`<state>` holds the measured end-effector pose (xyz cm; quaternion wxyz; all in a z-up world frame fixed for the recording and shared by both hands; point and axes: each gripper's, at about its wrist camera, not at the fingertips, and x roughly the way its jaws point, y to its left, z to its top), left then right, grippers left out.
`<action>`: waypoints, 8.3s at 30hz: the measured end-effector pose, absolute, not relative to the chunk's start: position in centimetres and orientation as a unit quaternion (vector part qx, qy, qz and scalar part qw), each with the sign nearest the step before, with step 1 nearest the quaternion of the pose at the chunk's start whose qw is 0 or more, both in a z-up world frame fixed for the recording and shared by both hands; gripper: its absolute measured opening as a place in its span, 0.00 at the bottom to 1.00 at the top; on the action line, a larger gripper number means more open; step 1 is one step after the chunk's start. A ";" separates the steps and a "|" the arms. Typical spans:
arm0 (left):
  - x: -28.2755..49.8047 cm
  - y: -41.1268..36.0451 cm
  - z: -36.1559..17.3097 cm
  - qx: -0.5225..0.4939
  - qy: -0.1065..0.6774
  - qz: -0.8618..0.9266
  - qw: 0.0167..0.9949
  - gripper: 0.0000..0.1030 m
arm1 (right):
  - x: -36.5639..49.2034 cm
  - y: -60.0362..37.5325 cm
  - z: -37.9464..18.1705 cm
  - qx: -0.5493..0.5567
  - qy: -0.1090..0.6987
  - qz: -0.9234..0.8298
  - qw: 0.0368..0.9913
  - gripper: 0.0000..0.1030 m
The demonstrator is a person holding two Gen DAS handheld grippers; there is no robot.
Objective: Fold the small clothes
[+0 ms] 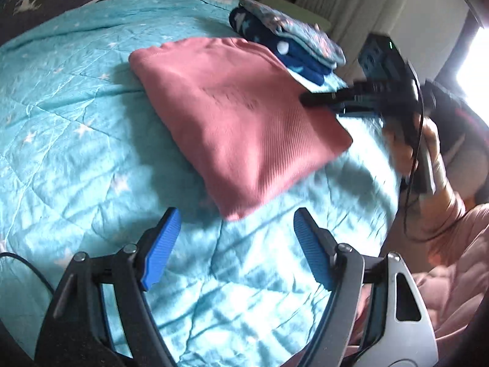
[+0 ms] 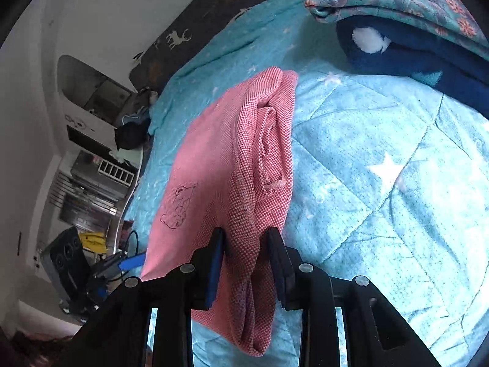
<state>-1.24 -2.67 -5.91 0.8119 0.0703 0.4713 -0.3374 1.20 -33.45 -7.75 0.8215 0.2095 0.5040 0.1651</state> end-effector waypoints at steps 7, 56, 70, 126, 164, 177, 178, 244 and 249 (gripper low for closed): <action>0.7 -4.1 -6.0 0.040 0.451 -0.278 0.847 0.73 | 1.6 -32.5 -7.8 0.211 0.499 0.153 0.827 0.29; -2.3 0.0 -7.3 0.024 0.481 -0.240 0.843 0.02 | 0.8 -33.9 -8.4 0.227 0.482 0.097 0.840 0.07; 1.2 -2.9 -5.5 -0.032 0.458 -0.311 0.832 0.02 | -1.9 -27.4 -5.5 0.121 0.490 0.206 0.838 0.17; 15.5 -5.3 -7.1 -0.029 0.487 -0.302 0.819 0.40 | 16.1 -29.4 -10.8 0.192 0.528 0.224 0.796 0.26; 26.7 -34.5 9.8 0.047 0.343 -0.426 0.836 0.23 | 14.9 -50.3 14.5 0.199 0.273 -0.018 0.941 0.24; 28.3 -34.6 2.4 0.105 0.359 -0.359 0.855 0.38 | 18.9 -52.1 6.7 0.135 0.369 -0.176 0.903 0.51; 27.8 -34.2 3.0 0.103 0.354 -0.361 0.856 0.38 | 17.6 -51.4 8.0 0.114 0.357 -0.190 0.908 0.52; -4.5 -19.3 11.5 0.145 0.218 -0.330 0.907 0.82 | -16.3 -30.8 8.6 0.041 0.225 -0.174 0.958 0.81; -4.4 -19.4 10.7 0.147 0.222 -0.331 0.905 0.82 | -15.5 -30.9 8.1 0.037 0.234 -0.175 0.956 0.81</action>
